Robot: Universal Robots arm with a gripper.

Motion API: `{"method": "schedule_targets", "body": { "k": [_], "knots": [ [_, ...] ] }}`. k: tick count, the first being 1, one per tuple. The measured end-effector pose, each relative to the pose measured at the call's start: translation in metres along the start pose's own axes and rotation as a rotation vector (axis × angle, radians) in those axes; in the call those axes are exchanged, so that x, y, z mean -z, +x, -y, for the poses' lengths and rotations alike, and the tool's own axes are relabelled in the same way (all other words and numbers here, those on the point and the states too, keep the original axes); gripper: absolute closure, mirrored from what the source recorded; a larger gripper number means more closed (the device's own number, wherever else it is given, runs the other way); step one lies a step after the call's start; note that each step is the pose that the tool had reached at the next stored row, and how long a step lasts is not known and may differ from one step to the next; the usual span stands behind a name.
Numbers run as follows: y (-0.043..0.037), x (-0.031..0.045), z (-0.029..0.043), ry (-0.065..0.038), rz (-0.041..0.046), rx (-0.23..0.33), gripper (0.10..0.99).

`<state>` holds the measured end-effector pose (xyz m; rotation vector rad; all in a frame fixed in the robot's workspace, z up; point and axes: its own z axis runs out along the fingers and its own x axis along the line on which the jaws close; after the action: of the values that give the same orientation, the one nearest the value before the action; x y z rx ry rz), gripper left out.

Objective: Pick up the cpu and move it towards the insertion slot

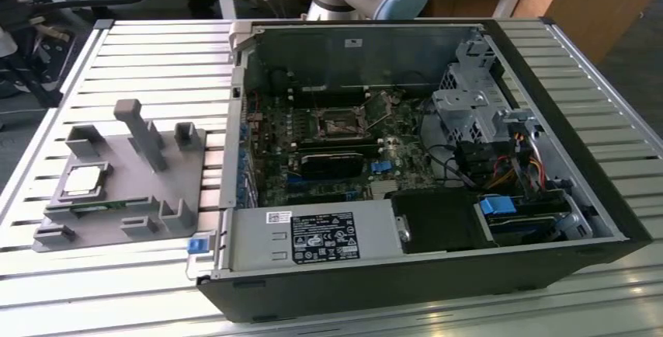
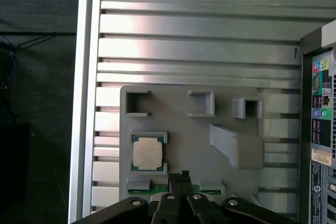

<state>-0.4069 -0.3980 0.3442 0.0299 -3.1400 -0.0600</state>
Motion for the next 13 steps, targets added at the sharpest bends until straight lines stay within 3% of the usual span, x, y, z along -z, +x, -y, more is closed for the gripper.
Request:
{"method": "schedule_targets", "body": {
  "k": [13],
  "knots": [
    [0.0079,-0.0079,0.003,0.003,-0.0001,0.001,0.98]
  ]
}}
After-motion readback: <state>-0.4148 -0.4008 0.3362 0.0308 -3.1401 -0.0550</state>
